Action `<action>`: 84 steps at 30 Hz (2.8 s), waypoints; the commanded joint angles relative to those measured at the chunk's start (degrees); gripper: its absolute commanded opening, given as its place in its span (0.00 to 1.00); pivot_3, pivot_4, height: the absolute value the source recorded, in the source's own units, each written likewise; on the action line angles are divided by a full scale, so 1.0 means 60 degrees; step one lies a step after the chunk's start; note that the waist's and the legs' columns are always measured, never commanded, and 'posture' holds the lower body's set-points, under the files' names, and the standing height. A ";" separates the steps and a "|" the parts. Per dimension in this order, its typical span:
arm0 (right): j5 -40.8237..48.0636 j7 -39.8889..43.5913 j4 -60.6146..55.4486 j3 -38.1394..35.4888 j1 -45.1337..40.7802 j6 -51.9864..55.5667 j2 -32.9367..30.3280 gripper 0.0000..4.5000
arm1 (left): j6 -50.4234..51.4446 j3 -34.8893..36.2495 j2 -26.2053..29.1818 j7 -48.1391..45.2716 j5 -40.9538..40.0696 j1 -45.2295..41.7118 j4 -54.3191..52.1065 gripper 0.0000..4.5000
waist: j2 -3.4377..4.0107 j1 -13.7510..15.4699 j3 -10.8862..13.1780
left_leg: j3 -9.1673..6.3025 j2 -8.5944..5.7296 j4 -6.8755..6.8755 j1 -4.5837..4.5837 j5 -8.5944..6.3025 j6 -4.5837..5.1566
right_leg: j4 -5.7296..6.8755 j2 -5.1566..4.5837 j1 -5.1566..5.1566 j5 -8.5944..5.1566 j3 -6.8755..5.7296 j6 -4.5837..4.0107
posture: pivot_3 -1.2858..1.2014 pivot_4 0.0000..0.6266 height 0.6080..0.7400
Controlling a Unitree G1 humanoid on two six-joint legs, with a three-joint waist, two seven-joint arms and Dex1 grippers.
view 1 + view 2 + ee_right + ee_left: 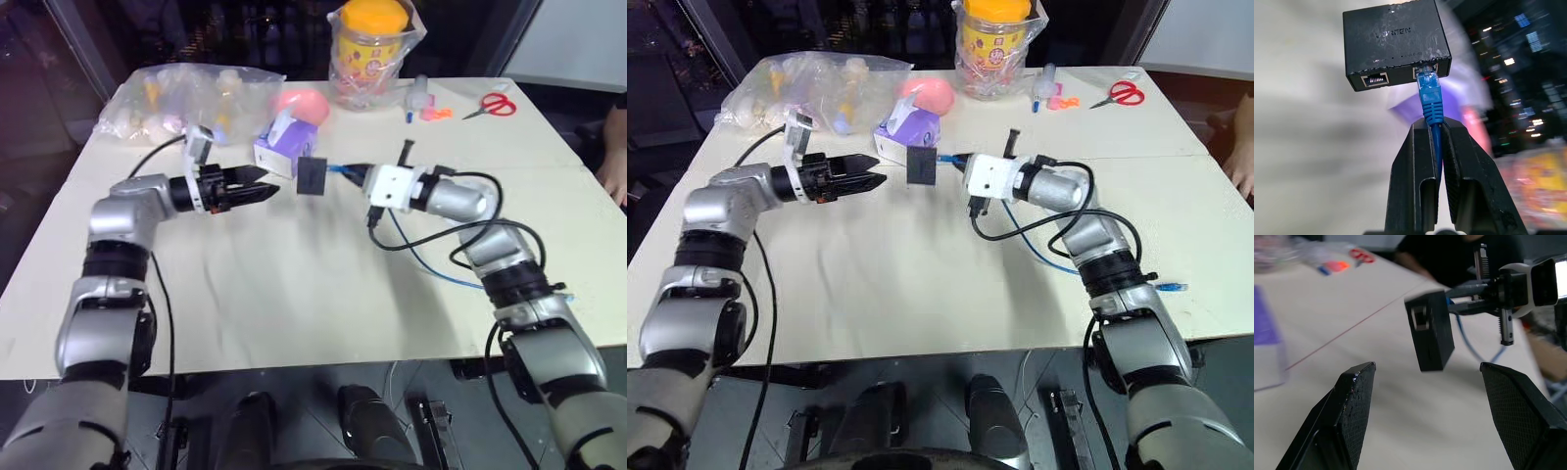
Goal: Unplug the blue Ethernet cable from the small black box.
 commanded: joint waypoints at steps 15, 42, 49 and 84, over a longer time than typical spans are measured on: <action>-0.0008 -0.0106 -0.3695 -0.0646 0.0821 0.2139 -0.0271 0.00 | -0.1220 0.0757 -0.1649 -0.1215 0.0420 -0.2572 0.3453 0.67 | -0.0003 0.0023 0.0002 | -0.0002 -0.0004 -0.0006 -0.0012 0.0000 0.0001 | -0.0011 0.0000 -0.0009 -0.0002 0.0003 0.0003 | 0.52 0.24 1.00; 1.1852 -0.4382 -0.9498 -0.5613 0.4005 1.1933 0.5206 0.99 | 0.0898 0.2252 -0.2413 -0.0334 -0.1088 -0.1439 0.1378 0.11 | -0.0006 0.0223 -0.0001 | -0.0025 0.0004 0.0002 -0.0023 0.0001 -0.0001 | 0.0016 -0.0002 -0.0018 0.0002 -0.0008 -0.0009 | 0.52 0.24 1.00; 1.3069 -0.5885 -0.8743 -0.5179 0.4030 1.1278 0.5052 0.99 | 0.2764 0.2152 -0.2819 0.0226 -0.2215 -0.0286 -0.1235 0.11 | -0.0004 0.0200 -0.0002 | -0.0021 0.0004 -0.0004 -0.0010 0.0001 0.0000 | 0.0002 -0.0003 -0.0003 0.0001 -0.0007 -0.0009 | 0.52 0.24 1.00; 1.2984 -0.5235 -0.6686 -0.3803 0.3171 0.9481 0.4476 0.01 | 0.3999 0.2041 -0.2968 0.1837 -0.3823 0.1218 -0.3431 0.11 | -0.0003 0.0210 -0.0003 | -0.0017 0.0004 -0.0009 -0.0019 0.0000 0.0000 | -0.0022 0.0000 -0.0008 -0.0001 -0.0005 -0.0011 | 0.52 0.24 1.00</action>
